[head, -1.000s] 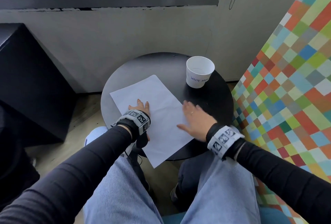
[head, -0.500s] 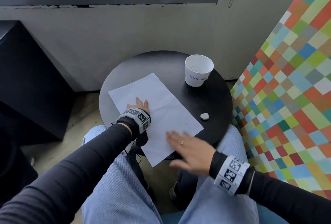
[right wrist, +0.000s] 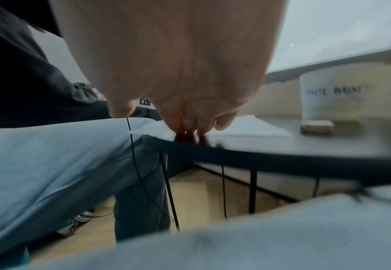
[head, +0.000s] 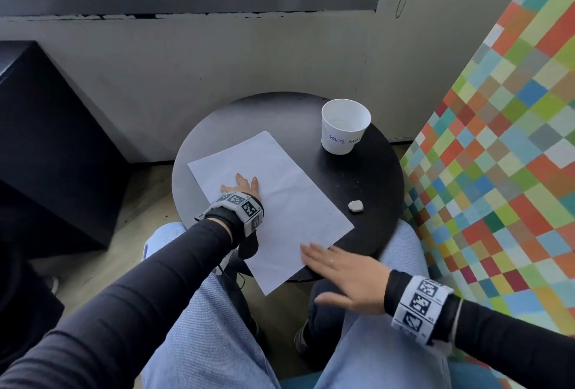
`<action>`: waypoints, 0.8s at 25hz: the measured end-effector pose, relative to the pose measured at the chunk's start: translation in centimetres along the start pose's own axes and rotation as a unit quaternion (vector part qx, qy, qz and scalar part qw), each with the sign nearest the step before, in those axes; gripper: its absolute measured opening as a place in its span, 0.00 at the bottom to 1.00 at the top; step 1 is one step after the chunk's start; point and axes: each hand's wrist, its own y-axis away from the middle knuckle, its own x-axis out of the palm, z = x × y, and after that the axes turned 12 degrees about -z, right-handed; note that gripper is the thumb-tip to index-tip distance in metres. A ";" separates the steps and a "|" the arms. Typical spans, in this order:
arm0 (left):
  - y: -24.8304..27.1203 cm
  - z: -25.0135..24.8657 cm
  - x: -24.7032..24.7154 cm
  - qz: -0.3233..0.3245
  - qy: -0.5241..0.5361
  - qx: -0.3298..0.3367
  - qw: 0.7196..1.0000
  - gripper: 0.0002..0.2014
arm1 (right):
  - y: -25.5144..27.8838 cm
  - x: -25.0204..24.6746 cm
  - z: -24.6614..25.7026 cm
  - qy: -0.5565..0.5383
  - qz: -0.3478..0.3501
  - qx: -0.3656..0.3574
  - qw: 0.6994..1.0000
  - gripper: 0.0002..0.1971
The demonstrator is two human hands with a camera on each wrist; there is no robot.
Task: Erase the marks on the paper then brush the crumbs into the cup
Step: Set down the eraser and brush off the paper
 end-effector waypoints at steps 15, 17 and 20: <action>0.1 0.0 0.3 -0.001 -0.015 0.003 1.000 0.36 | -2.4 -1.5 -3.0 0.043 -0.049 0.076 0.995 0.48; 0.3 0.0 0.0 -0.002 -0.019 0.004 1.000 0.36 | -2.6 -0.7 -1.4 0.021 0.006 0.032 0.999 0.46; 0.4 -0.1 -0.2 0.000 -0.018 -0.001 1.000 0.37 | -3.9 -1.6 -4.3 0.045 -0.031 0.148 0.987 0.50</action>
